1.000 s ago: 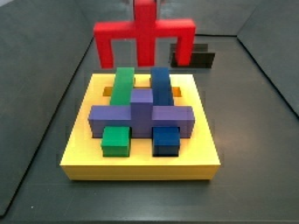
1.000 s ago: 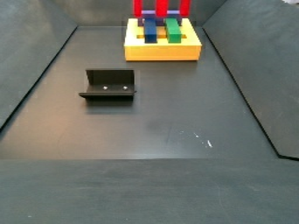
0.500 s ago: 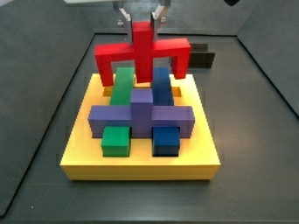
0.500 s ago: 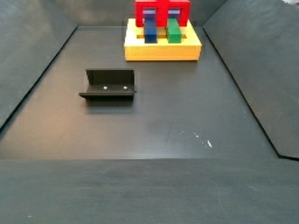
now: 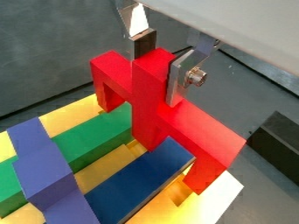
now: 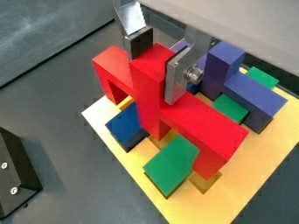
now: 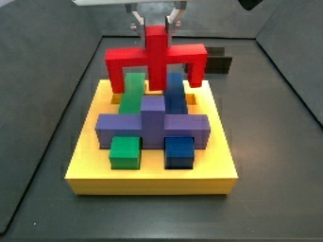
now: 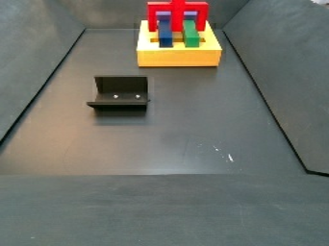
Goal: Pick up the red object. Move up. Move to above the board. Insert the red object.
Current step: Insert the red object.
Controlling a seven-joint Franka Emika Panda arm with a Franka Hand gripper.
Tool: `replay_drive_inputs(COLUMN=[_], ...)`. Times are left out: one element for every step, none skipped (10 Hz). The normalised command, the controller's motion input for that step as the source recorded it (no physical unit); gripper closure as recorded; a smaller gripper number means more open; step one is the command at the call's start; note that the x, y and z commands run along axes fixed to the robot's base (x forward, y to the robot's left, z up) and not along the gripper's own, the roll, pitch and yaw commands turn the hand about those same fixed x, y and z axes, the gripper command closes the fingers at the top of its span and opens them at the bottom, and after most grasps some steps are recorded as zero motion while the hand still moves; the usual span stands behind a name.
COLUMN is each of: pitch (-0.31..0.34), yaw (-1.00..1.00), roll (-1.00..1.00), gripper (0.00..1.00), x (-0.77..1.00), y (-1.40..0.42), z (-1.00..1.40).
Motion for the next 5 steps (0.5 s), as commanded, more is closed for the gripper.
replay_drive_inputs(pitch=[0.000,0.000,0.000,-0.021,-0.050], yaw=[-0.11,-0.12,-0.15,-0.11,-0.08], roll=[0.00,0.00,0.00,0.00,-0.04], gripper=[1.00,1.00,1.00,1.00,1.00], x=[0.00,0.00,0.00,0.00,0.00], y=[0.06,0.05,0.06,0.02,0.00], z=[-0.03,-0.06,-0.12,-0.17,-0.20])
